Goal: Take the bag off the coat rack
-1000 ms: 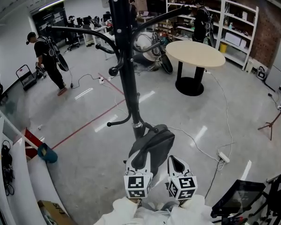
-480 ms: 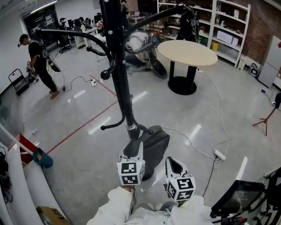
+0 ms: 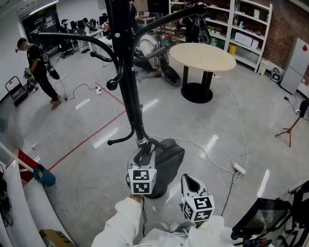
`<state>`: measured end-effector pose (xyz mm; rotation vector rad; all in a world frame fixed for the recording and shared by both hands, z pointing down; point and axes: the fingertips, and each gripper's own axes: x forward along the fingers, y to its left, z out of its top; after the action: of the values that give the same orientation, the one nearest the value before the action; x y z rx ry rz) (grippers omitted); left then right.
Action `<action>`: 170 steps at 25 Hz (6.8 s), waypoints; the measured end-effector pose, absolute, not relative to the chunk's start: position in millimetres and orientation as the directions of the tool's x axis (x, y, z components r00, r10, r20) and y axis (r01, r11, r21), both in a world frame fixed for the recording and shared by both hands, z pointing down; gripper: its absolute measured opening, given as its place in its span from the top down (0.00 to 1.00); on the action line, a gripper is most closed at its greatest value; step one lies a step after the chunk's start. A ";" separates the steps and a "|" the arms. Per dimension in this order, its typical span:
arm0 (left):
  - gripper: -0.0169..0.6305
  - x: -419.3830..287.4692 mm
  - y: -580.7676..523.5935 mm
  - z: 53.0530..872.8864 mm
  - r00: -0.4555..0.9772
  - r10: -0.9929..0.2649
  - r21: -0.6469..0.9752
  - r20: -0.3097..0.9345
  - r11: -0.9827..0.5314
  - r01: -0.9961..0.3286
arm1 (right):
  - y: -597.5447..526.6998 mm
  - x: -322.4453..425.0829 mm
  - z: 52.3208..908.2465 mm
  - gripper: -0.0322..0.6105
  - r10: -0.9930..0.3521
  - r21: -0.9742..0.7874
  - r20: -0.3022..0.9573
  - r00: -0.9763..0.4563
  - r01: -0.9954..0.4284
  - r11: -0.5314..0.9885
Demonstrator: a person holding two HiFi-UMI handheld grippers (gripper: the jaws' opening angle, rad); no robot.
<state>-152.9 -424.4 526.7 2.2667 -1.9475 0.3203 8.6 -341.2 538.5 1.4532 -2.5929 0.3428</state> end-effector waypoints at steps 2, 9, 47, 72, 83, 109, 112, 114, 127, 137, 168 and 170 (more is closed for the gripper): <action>0.74 -152.4 -428.0 528.5 0.143 -0.955 -0.056 0.261 -0.163 -0.985 | -340.8 11.0 538.8 0.93 -0.822 -0.122 0.244 -0.514 -0.858 0.500; 0.74 -155.5 -434.0 528.2 0.151 -0.953 -0.075 0.263 -0.176 -0.982 | -336.5 14.6 541.8 0.93 -0.823 -0.117 0.261 -0.504 -0.863 0.491; 0.90 -136.0 -411.8 495.7 0.253 -0.947 -0.011 0.197 -0.260 -0.965 | -335.1 8.8 544.8 0.93 -0.820 -0.147 0.266 -0.507 -0.862 0.485; 0.90 -118.2 -411.5 480.8 0.281 -0.944 -0.006 0.173 -0.286 -0.958 | -334.8 11.7 554.7 0.93 -0.830 -0.168 0.260 -0.494 -0.869 0.465; 0.90 -88.5 -390.9 479.7 0.315 -0.932 -0.001 0.181 -0.320 -0.947 | -319.7 32.8 548.5 0.93 -0.839 -0.171 0.252 -0.483 -0.875 0.453; 0.91 -74.8 -288.5 530.2 0.157 -0.954 0.113 0.256 -0.131 -0.985 | -292.2 14.6 529.4 0.93 -0.754 -0.124 0.202 -0.626 -0.779 0.614; 0.91 -78.2 -276.1 529.7 0.137 -0.957 0.128 0.257 -0.107 -0.986 | -286.9 7.0 530.3 0.93 -0.733 -0.127 0.202 -0.650 -0.759 0.638; 0.91 -81.0 -267.1 527.3 0.126 -0.959 0.146 0.255 -0.090 -0.985 | -281.9 2.1 531.8 0.93 -0.720 -0.129 0.203 -0.664 -0.747 0.652; 0.91 -91.0 -226.4 514.0 0.072 -0.969 0.184 0.235 -0.028 -0.983 | -245.6 -11.2 522.2 0.93 -0.715 -0.129 0.174 -0.678 -0.735 0.666; 0.91 -98.3 -201.3 511.6 0.047 -0.972 0.189 0.231 -0.002 -0.982 | -212.3 -13.0 515.7 0.93 -0.731 -0.093 0.159 -0.663 -0.748 0.658; 0.92 -92.3 -226.9 512.1 0.084 -0.970 0.171 0.228 -0.045 -0.984 | -232.9 -22.1 510.9 0.93 -0.715 -0.025 0.163 -0.680 -0.727 0.686; 0.92 -91.3 -227.6 512.1 0.085 -0.969 0.171 0.230 -0.045 -0.984 | -233.1 -20.6 511.4 0.93 -0.714 -0.026 0.165 -0.680 -0.727 0.686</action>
<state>-91.3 -227.6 512.1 2.0847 -1.9505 0.0751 -20.6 -233.1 511.4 1.1833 -2.7526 0.1344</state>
